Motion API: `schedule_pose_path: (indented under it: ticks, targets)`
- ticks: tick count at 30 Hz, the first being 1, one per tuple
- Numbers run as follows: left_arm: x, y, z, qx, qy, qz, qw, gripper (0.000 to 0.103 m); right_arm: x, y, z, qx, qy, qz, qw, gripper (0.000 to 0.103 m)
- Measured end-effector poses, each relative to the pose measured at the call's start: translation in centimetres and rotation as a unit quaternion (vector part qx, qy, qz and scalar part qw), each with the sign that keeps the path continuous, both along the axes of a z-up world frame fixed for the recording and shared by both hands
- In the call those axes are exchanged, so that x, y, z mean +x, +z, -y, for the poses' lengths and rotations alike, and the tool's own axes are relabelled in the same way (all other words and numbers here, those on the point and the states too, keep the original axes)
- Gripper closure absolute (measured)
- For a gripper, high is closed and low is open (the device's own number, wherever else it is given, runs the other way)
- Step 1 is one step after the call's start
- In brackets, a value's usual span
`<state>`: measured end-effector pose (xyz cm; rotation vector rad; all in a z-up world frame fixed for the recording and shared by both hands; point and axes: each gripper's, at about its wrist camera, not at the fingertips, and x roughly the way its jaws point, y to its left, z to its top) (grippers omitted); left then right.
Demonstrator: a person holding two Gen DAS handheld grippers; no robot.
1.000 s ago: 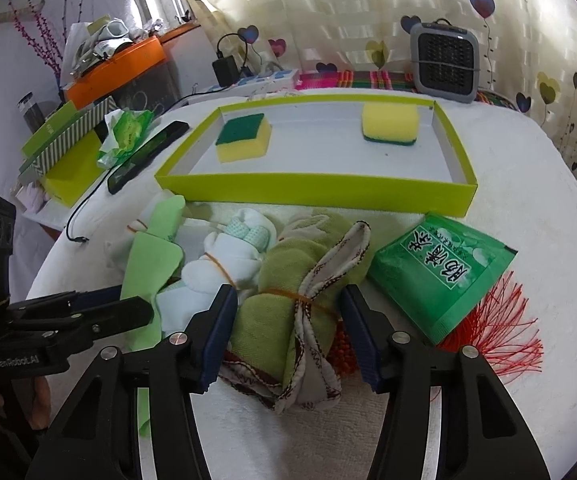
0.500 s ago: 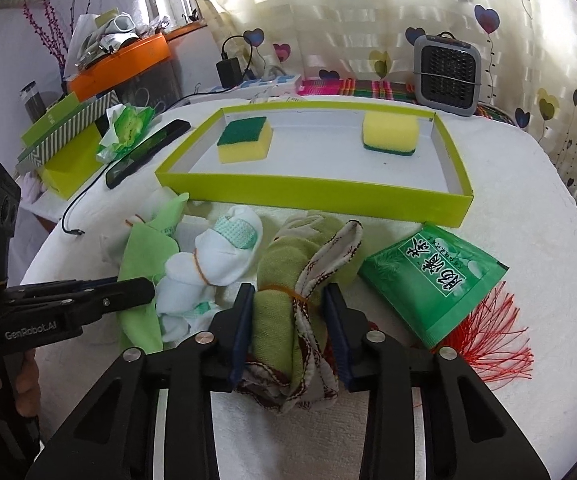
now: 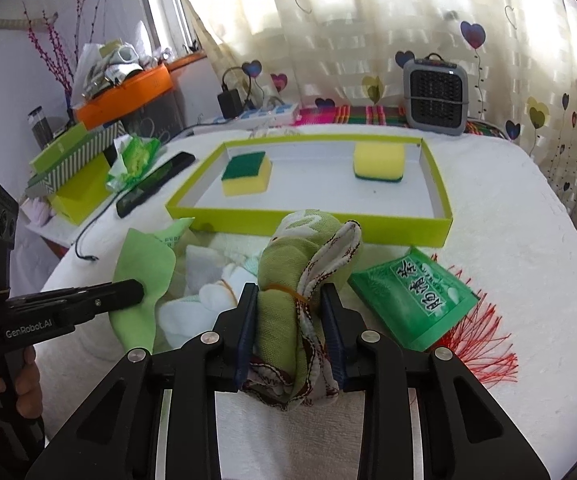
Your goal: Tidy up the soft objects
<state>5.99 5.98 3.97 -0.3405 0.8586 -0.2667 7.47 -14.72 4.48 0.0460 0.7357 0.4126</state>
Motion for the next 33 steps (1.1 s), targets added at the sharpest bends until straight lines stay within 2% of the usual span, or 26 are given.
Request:
schedule_pose_path:
  ticks: [12, 23, 33]
  targets:
    - [0.1, 3.7, 0.3, 0.001, -0.011, 0.043, 0.9990, 0.094, -0.3, 2.4, 1.1, 0.019, -0.004, 0.035, 0.999, 0.071]
    - [2.8, 6.9, 1.2, 0.010, -0.029, 0.069, 0.9971, 0.094, 0.8, 4.5, 1.5, 0.033, 0.001, 0.050, 0.998, 0.071]
    - [7.0, 7.5, 1.9, 0.013, -0.047, 0.057, 0.9972, 0.094, 3.7, 5.6, 1.4, 0.030, 0.007, 0.047, 0.998, 0.071]
